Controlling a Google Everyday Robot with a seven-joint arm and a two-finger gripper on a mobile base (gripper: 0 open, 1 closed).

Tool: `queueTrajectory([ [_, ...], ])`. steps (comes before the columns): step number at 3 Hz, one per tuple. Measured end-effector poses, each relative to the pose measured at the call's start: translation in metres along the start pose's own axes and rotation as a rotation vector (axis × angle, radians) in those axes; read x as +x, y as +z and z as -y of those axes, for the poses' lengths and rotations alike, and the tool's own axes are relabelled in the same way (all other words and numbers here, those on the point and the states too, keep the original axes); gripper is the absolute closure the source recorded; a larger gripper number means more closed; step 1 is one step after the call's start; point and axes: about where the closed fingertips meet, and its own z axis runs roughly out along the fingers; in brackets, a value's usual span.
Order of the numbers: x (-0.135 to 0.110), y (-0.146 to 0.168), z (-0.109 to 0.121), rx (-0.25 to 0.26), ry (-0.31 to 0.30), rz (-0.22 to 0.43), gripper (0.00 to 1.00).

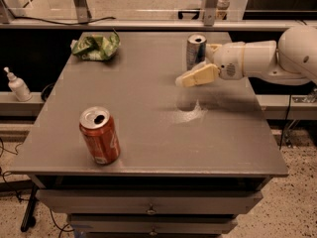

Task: Knock redbull can over

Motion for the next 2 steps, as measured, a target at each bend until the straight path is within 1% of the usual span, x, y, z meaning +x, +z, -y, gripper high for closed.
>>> queueTrajectory([
  [1, -0.03, -0.004, -0.017, -0.066, -0.064, 0.1, 0.0],
  [2, -0.06, -0.02, -0.054, -0.147, -0.131, 0.189, 0.0],
])
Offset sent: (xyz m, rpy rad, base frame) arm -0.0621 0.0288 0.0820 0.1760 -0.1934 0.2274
